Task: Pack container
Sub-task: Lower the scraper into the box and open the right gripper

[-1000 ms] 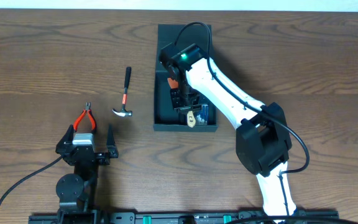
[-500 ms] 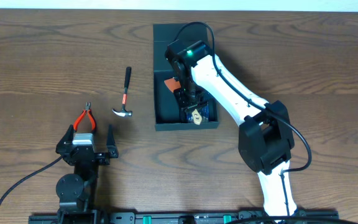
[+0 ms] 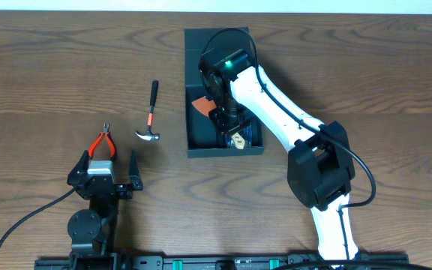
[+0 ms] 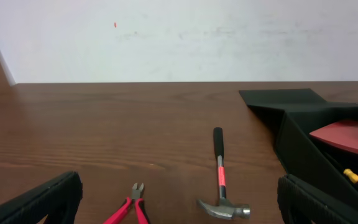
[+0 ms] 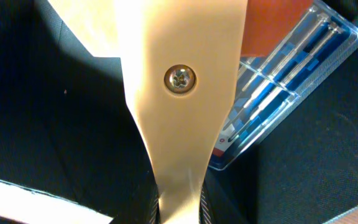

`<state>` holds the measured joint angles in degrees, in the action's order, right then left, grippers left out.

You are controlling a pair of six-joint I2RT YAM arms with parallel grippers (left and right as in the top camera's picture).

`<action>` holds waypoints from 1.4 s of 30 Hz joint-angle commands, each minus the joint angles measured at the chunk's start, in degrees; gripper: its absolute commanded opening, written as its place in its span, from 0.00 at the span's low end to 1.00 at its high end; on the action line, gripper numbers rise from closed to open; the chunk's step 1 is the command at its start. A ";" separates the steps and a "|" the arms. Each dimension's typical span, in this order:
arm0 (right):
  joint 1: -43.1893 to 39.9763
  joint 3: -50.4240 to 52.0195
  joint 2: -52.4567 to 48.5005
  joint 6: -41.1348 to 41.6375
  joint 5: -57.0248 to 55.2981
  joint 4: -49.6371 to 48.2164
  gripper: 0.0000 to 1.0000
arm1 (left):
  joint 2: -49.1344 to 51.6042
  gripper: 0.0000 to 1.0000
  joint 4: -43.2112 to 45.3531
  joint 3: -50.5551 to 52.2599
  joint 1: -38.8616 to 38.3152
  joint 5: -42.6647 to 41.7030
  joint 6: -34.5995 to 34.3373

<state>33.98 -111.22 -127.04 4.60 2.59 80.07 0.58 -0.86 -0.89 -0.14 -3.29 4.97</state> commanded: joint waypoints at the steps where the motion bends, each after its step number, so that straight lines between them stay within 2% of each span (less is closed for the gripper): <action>1: -0.31 0.28 0.07 -4.28 -1.05 -0.11 0.01 | -0.35 0.99 -0.87 0.61 -0.15 -0.79 0.81; 11: -0.61 0.28 0.07 -10.78 -1.09 0.31 0.01 | -0.35 0.98 -0.87 0.61 -0.15 -0.79 0.81; 30: -4.44 0.28 0.07 -13.53 -1.25 -1.22 0.03 | -0.35 0.98 -0.87 0.61 -0.15 -0.79 0.81; 33: -4.33 0.33 0.07 -13.70 -1.22 -1.22 0.12 | -0.35 0.98 -0.87 0.61 -0.15 -0.79 0.81; 35: -4.31 0.39 0.07 -13.68 -1.18 -1.20 0.27 | -0.35 0.98 -0.87 0.61 -0.15 -0.79 0.81; 36: -4.33 0.42 0.07 -13.68 -1.01 -1.20 0.41 | -0.35 0.98 -0.87 0.61 -0.15 -0.79 0.81; 39: -4.33 0.42 0.07 -13.68 -0.81 -1.09 0.58 | -0.35 0.99 -0.87 0.61 -0.15 -0.79 0.81; 41: -4.33 0.46 0.07 -13.68 -0.61 -1.03 0.65 | -0.35 0.99 -0.87 0.61 -0.15 -0.79 0.81; 42: -4.33 0.46 0.07 -13.68 -0.61 -1.03 0.65 | -0.35 0.98 -0.87 0.61 -0.15 -0.79 0.81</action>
<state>29.91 -111.13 -127.04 -8.62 1.74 79.00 0.58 -0.86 -0.89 -0.14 -3.29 4.97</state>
